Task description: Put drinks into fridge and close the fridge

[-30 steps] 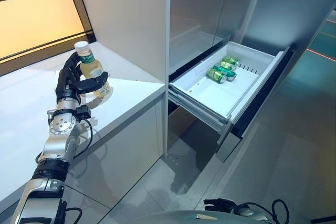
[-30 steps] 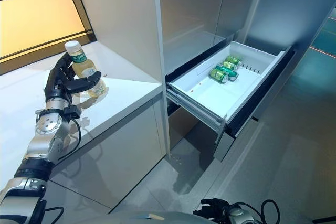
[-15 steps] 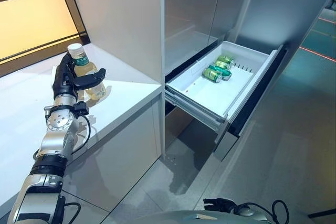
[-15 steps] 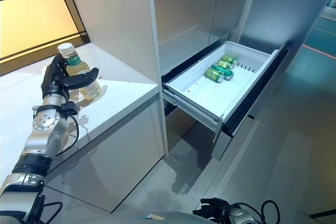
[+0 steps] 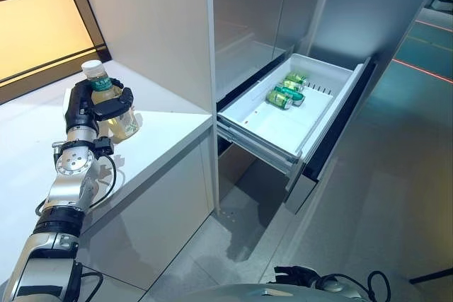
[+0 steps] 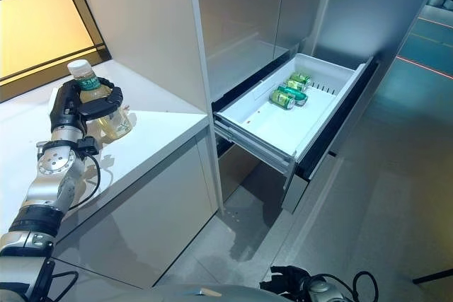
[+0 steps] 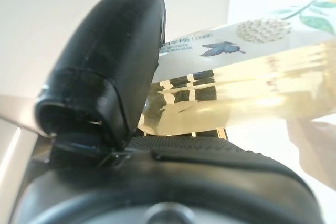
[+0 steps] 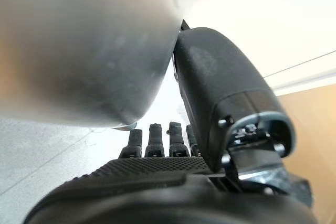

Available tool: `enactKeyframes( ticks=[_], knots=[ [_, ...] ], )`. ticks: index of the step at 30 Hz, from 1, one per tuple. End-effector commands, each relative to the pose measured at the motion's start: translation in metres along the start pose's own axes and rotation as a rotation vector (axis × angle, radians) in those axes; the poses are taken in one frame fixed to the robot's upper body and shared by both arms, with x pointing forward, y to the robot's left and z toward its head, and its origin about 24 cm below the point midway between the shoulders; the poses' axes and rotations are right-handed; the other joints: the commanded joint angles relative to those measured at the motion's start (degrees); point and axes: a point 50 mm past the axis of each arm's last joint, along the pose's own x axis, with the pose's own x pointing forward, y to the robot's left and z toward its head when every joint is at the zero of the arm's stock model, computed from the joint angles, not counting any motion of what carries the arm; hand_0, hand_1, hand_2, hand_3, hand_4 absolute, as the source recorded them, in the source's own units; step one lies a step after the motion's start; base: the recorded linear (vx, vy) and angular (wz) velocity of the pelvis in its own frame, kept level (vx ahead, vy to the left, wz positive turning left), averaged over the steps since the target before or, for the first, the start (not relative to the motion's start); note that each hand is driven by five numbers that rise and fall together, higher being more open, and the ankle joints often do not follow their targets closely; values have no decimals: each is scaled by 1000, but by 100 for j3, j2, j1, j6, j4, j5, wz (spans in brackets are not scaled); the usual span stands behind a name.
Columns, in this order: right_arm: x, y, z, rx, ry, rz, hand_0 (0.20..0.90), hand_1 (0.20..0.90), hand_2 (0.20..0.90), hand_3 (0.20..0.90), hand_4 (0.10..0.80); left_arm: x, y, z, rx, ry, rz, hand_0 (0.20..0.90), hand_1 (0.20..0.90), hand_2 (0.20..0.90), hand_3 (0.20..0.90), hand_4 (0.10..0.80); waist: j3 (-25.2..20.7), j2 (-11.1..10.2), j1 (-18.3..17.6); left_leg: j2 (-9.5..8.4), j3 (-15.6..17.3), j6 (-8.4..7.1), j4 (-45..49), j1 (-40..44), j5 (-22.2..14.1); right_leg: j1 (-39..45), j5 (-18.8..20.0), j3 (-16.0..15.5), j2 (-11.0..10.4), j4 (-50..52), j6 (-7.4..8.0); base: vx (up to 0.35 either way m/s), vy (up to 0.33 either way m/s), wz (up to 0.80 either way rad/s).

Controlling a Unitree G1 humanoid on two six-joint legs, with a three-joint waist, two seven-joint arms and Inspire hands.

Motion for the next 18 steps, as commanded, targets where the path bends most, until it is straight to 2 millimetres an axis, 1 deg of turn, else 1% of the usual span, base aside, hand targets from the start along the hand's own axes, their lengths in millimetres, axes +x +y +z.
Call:
enactKeyframes(
  ticks=[1,3,4,6,7,8,9,10,12,14,15,18],
  knots=[
    [-5,-11,-17,32,20,-12,900,900,900,900,800,25,-21,95,-136,-400,-82,300,300,300,200,100,-151,201,8,-377,-228,309,278,-23,-732,-425,-280,18,-115,831,342,-9,-33,1],
    [-5,-12,3,44,-83,-10,900,900,900,900,800,15,-37,108,-286,-458,-186,300,300,300,200,100,-131,186,21,-366,-248,301,251,-8,-714,-401,-275,-10,-108,808,323,-7,-19,1],
    [-6,-12,4,43,-91,-10,900,900,900,900,800,15,-38,108,-294,-461,-194,300,300,300,200,100,-130,187,21,-365,-250,301,248,-3,-712,-397,-275,-12,-108,806,321,-18,-35,3],
    [-8,-9,36,14,-237,-6,900,900,900,900,800,2,-58,127,-454,-531,-316,300,300,300,200,100,-116,175,25,-357,-286,294,220,6,-690,-380,-266,-22,-97,779,298,-29,-42,2],
    [-9,-7,47,-8,-290,-4,900,900,900,900,800,-2,-62,132,-506,-557,-355,300,300,300,200,100,-111,176,24,-355,-298,291,211,11,-681,-372,-262,-26,-96,772,290,-38,-50,3],
    [-14,0,73,-51,-387,0,900,900,900,900,800,-12,-75,143,-590,-602,-432,300,300,300,200,100,-110,167,21,-349,-307,287,193,10,-668,-362,-258,-31,-91,748,277,-45,-54,3],
    [-20,6,92,-93,-465,10,900,900,900,900,800,-19,-82,149,-620,-642,-485,300,300,300,200,100,-108,163,14,-343,-315,283,177,9,-656,-360,-256,-32,-86,736,267,-39,-46,3],
    [-21,7,93,-97,-474,12,900,900,900,900,800,-21,-83,150,-624,-647,-493,300,300,300,200,100,-110,165,12,-342,-317,283,173,12,-654,-357,-258,-34,-85,735,265,-46,-46,2],
    [-35,20,124,-140,-604,47,900,900,900,900,800,-34,-95,161,-661,-712,-595,300,300,300,200,100,-93,147,-9,-335,-318,273,141,20,-637,-345,-256,-44,-73,707,253,-59,-59,0],
    [-51,33,146,-156,-717,98,900,900,900,900,800,-46,-104,169,-686,-759,-696,300,300,300,200,100,-78,124,-34,-331,-327,262,116,27,-626,-325,-257,-43,-52,665,242,-72,-70,0],
    [-57,35,153,-159,-745,111,900,900,900,900,800,-50,-107,171,-694,-767,-723,300,300,300,200,100,-74,120,-37,-329,-330,258,109,29,-620,-316,-252,-41,-47,649,242,-81,-77,-1],
    [-85,44,181,-190,-910,178,900,900,900,900,800,-68,-116,175,-715,-809,-852,300,300,300,200,100,-50,100,-42,-312,-327,233,83,36,-592,-275,-226,-38,-19,570,241,-79,-74,-1]
  ],
)
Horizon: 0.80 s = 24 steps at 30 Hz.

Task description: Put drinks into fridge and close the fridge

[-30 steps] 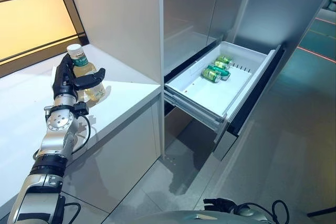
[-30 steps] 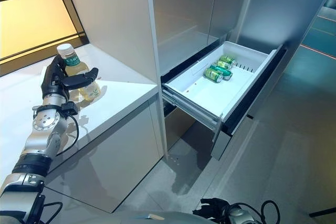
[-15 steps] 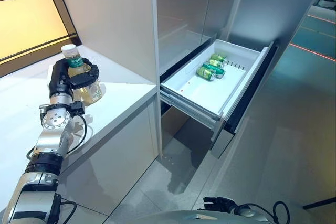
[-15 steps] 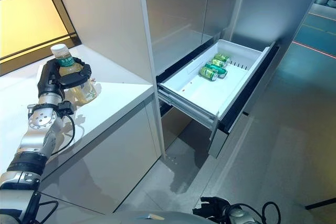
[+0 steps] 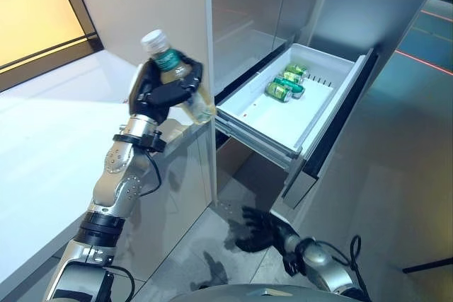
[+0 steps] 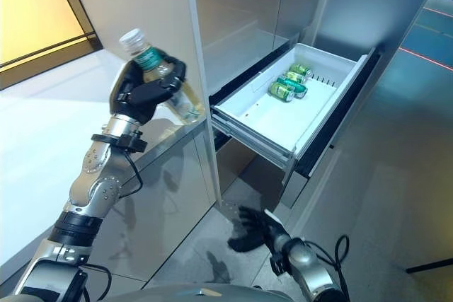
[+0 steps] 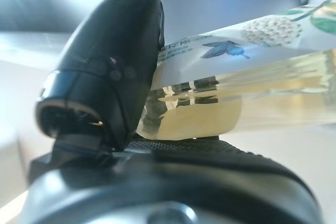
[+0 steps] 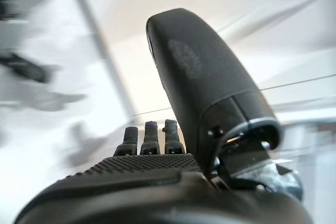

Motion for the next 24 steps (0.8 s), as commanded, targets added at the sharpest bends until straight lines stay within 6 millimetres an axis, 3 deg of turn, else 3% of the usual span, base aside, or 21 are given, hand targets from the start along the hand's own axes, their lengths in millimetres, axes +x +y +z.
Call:
enactKeyframes(
  ticks=[1,7,11,24],
  knots=[
    [1,-5,69,-50,-272,61,900,900,900,900,800,30,-37,76,-15,-444,-271,300,300,300,200,100,-287,129,18,-305,-274,226,48,107,-597,-266,-244,-2,-16,628,227,-79,-75,1],
    [-35,-18,153,-186,-589,97,900,900,900,900,800,18,-46,62,-54,-382,-392,300,300,300,200,100,-284,119,9,-246,-164,182,14,107,-553,-209,-149,11,43,455,219,-83,-65,0],
    [-54,-19,194,-181,-738,152,900,900,900,900,800,14,-51,50,-106,-312,-457,300,300,300,200,100,-306,102,17,-202,-99,146,9,51,-488,-225,-68,3,72,374,192,-87,-54,-4],
    [-67,-7,222,-93,-809,343,900,900,900,900,800,17,-68,19,-107,-138,-479,300,300,300,200,100,-385,34,-28,-109,33,75,9,-3,-424,-175,18,-50,121,187,156,-45,-40,-1]
  ],
)
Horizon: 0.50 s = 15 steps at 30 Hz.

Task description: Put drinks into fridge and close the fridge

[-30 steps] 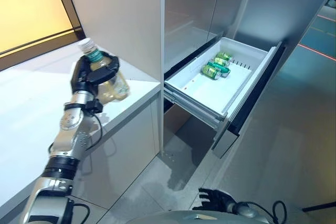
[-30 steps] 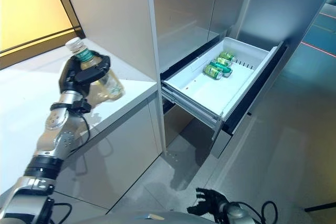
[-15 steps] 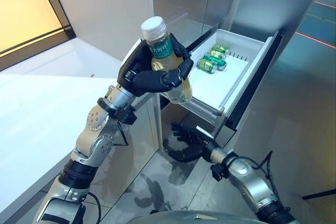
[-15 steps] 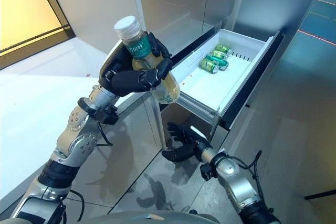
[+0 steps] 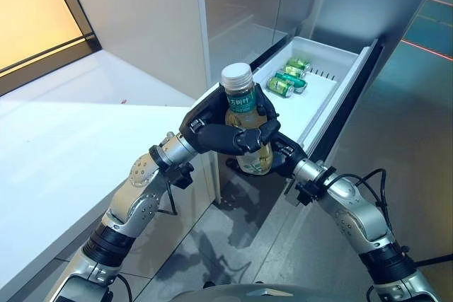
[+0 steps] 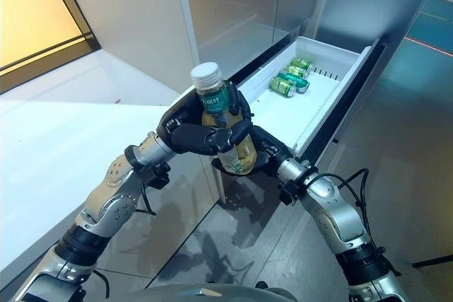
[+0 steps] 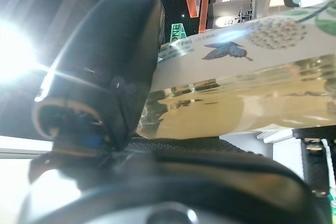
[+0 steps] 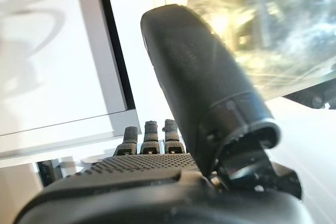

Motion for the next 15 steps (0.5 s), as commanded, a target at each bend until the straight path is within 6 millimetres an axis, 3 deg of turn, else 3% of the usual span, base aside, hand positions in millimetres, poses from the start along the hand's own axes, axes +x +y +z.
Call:
enactKeyframes(
  ticks=[1,9,15],
  knots=[
    [15,20,70,-51,-301,173,900,900,900,900,800,31,-1,39,83,-225,-50,300,300,300,200,100,-456,-93,-46,-112,-49,88,7,-7,-415,-143,20,-102,107,190,155,0,0,0],
    [21,29,78,-84,-256,284,900,900,900,900,800,36,13,26,192,-126,36,300,300,300,200,100,-473,-121,-75,-90,-5,57,7,-11,-416,-92,9,-125,114,125,151,0,0,0],
    [23,20,86,-137,-247,243,900,900,900,900,800,35,27,33,283,-133,110,300,300,300,200,100,-516,-132,-104,-83,39,42,7,-30,-405,-105,22,-98,127,107,151,0,0,0]
  ],
)
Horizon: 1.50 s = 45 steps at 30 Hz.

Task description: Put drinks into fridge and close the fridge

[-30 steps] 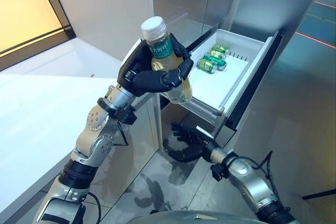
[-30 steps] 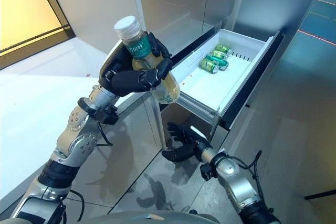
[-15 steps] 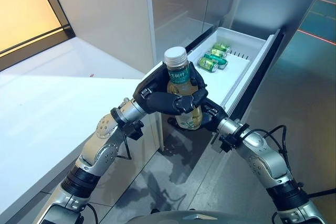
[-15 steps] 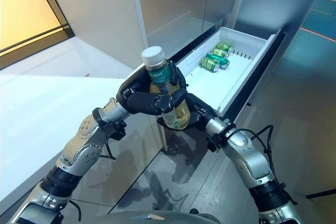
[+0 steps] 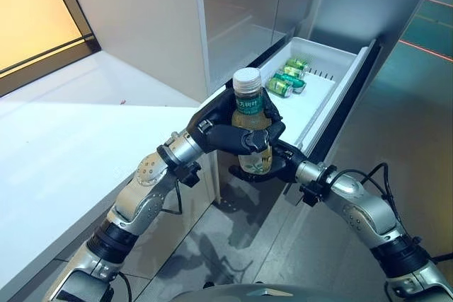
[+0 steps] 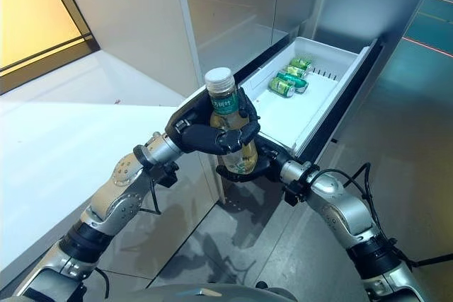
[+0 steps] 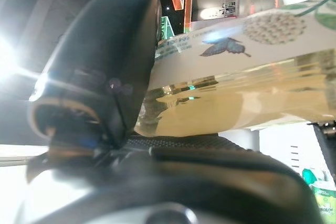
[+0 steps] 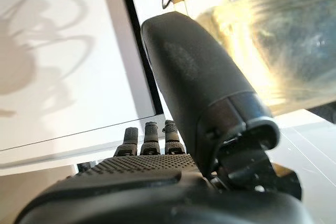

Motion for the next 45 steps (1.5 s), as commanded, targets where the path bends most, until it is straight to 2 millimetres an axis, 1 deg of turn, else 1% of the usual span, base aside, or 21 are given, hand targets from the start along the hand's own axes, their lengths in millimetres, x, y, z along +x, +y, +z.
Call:
enactKeyframes(
  ticks=[1,9,18,23,29,31,32,33,34,36,39,40,41,45],
  knots=[
    [11,22,89,-148,-386,168,900,900,900,900,800,24,29,41,215,-186,92,300,300,300,200,100,-521,-135,-76,-84,18,44,7,-46,-400,-112,23,-110,122,104,152,0,0,0],
    [6,15,90,-177,-385,142,900,900,900,900,800,15,43,47,263,-184,163,300,300,300,200,100,-525,-132,-79,-55,123,24,7,-39,-390,-113,35,-165,108,88,154,0,0,0],
    [7,13,92,-226,-362,150,900,900,900,900,800,13,49,49,277,-184,187,300,300,300,200,100,-519,-137,-60,-40,97,8,7,-47,-387,-98,18,-209,99,85,157,0,0,0],
    [6,12,94,-225,-367,156,900,900,900,900,800,12,51,51,295,-193,203,300,300,300,200,100,-534,-137,-40,-27,80,-5,7,-57,-377,-94,18,-245,90,87,160,0,1,1],
    [9,16,101,-216,-399,179,900,900,900,900,800,12,54,46,266,-181,225,300,300,300,200,100,-540,-146,-19,-30,62,-12,7,-102,-325,-135,52,-268,86,100,153,0,0,0],
    [11,18,101,-194,-398,191,900,900,900,900,800,13,53,43,236,-182,221,300,300,300,200,100,-540,-144,-21,-34,53,-10,7,-69,-371,-96,16,-271,84,88,161,18,2,0],
    [12,19,100,-173,-387,202,900,900,900,900,800,13,52,42,215,-188,213,300,300,300,200,100,-547,-148,-19,-35,59,-8,7,-99,-327,-139,48,-269,82,106,155,0,0,0],
    [14,20,98,-149,-370,214,900,900,900,900,800,13,51,41,182,-200,201,300,300,300,200,100,-547,-148,-24,-35,53,-10,7,-67,-372,-102,18,-271,83,92,165,0,0,0],
    [16,21,93,-124,-346,223,900,900,900,900,800,15,49,40,148,-216,185,300,300,300,200,100,-543,-158,-27,-35,59,-12,7,-94,-329,-138,50,-265,82,107,161,39,9,-1],
    [18,23,86,-79,-310,248,900,900,900,900,800,17,42,39,99,-241,153,300,300,300,200,100,-534,-163,-38,-30,54,-9,7,-58,-371,-95,17,-261,83,94,168,17,4,0],
    [22,29,75,-21,-266,283,900,900,900,900,800,23,28,39,29,-279,87,300,300,300,200,100,-532,-174,-47,-26,43,-4,7,-62,-372,-100,15,-260,86,97,167,0,0,0],
    [24,33,70,5,-255,297,900,900,900,900,800,27,18,37,-17,-294,39,300,300,300,200,100,-523,-183,-47,-24,32,-1,7,-59,-376,-96,14,-258,89,96,167,0,0,0],
    [24,34,69,16,-256,302,900,900,900,900,800,28,17,37,-38,-297,26,300,300,300,200,100,-519,-187,-47,-23,31,1,7,-55,-380,-92,14,-260,89,95,167,0,0,0],
    [29,43,65,73,-252,329,900,900,900,900,800,35,-3,33,-151,-289,-85,300,300,300,200,100,-485,-202,-44,-25,32,7,7,-45,-385,-83,26,-265,90,86,173,0,0,0]
  ],
)
